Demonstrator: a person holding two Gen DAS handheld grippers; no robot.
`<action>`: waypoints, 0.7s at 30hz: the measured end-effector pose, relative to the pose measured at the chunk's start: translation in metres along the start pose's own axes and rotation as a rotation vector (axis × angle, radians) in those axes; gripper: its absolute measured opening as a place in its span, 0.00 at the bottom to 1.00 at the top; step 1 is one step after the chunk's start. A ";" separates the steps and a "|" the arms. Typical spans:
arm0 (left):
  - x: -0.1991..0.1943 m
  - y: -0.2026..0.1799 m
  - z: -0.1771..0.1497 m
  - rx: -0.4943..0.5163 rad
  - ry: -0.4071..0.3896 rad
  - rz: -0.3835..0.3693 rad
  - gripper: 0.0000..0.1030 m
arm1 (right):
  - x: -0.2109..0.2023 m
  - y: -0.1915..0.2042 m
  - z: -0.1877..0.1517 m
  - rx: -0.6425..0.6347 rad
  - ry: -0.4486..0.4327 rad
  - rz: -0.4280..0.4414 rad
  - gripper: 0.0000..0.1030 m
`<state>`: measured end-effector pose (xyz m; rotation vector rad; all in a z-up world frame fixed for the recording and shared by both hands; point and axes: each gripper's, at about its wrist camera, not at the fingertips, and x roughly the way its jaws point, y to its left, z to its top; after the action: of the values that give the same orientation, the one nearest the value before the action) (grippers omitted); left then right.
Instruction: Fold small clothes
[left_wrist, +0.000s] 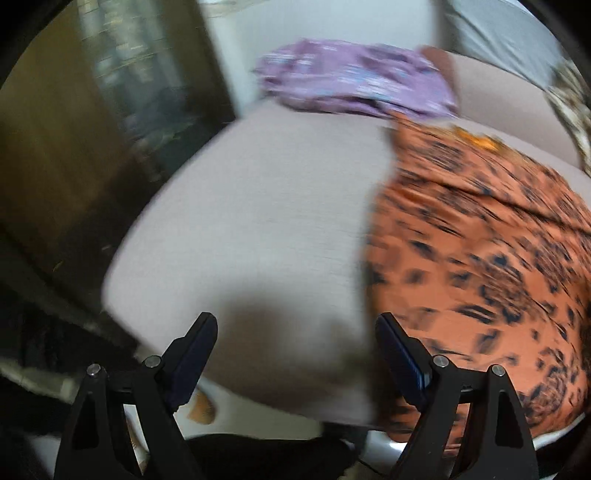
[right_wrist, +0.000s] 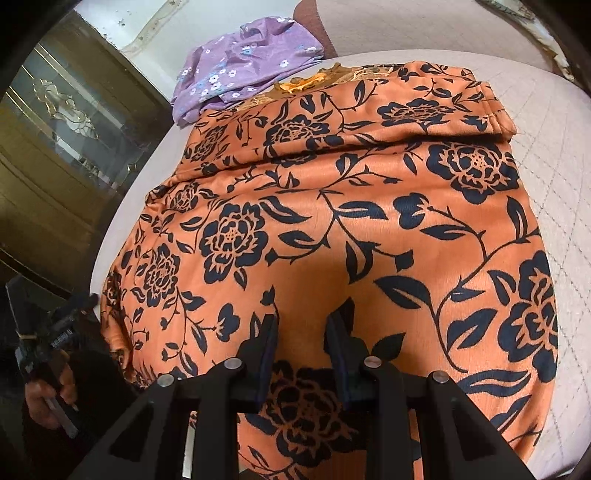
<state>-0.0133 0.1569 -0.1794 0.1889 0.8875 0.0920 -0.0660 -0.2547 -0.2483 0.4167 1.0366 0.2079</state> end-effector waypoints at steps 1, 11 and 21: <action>-0.003 0.016 0.003 -0.030 -0.007 0.033 0.85 | 0.000 0.000 0.000 -0.002 0.001 0.000 0.30; -0.031 0.009 0.055 -0.079 -0.144 0.069 0.85 | 0.000 0.003 0.009 0.005 0.005 0.020 0.31; 0.064 -0.129 0.145 -0.042 -0.082 -0.190 0.85 | -0.016 -0.036 0.091 0.090 -0.177 -0.085 0.31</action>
<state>0.1396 0.0229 -0.1650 0.0681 0.8167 -0.0731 0.0041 -0.3146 -0.2110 0.4631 0.8897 0.0469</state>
